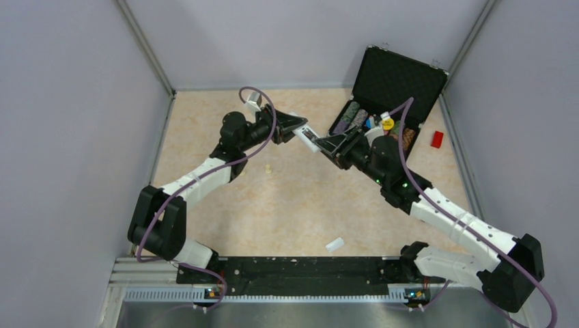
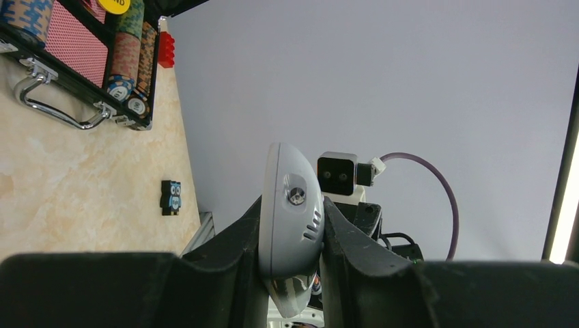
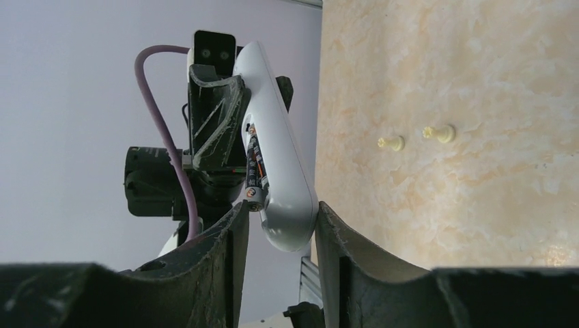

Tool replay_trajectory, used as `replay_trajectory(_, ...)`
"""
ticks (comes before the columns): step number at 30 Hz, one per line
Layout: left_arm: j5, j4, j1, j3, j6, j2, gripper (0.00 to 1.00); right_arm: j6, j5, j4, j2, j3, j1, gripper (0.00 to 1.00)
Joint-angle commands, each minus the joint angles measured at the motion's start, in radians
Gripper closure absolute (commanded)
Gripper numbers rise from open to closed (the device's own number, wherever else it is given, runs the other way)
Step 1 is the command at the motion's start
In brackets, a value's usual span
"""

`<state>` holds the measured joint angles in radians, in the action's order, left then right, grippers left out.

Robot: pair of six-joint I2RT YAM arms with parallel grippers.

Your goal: Load the batteries into the remote control

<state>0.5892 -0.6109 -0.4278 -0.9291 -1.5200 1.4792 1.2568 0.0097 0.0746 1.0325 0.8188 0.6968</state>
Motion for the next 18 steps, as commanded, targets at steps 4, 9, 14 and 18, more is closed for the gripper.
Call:
replay_trajectory(4,0.018,-0.055,0.002,-0.002,0.023,-0.055,1.0,0.029,-0.028,0.051,0.033,0.005,-0.013,0.67)
replay_trajectory(9,0.028,-0.065,0.002,-0.005,0.029,-0.054,1.0,0.035,-0.04,0.051,0.052,0.011,-0.012,0.68)
replay_trajectory(14,0.056,-0.088,0.002,-0.007,0.058,-0.055,1.0,0.055,-0.061,0.057,0.074,0.011,-0.017,0.69)
replay_trajectory(18,0.097,-0.092,0.0,-0.011,0.142,-0.064,1.0,0.092,-0.093,0.078,0.087,0.004,-0.027,0.69)
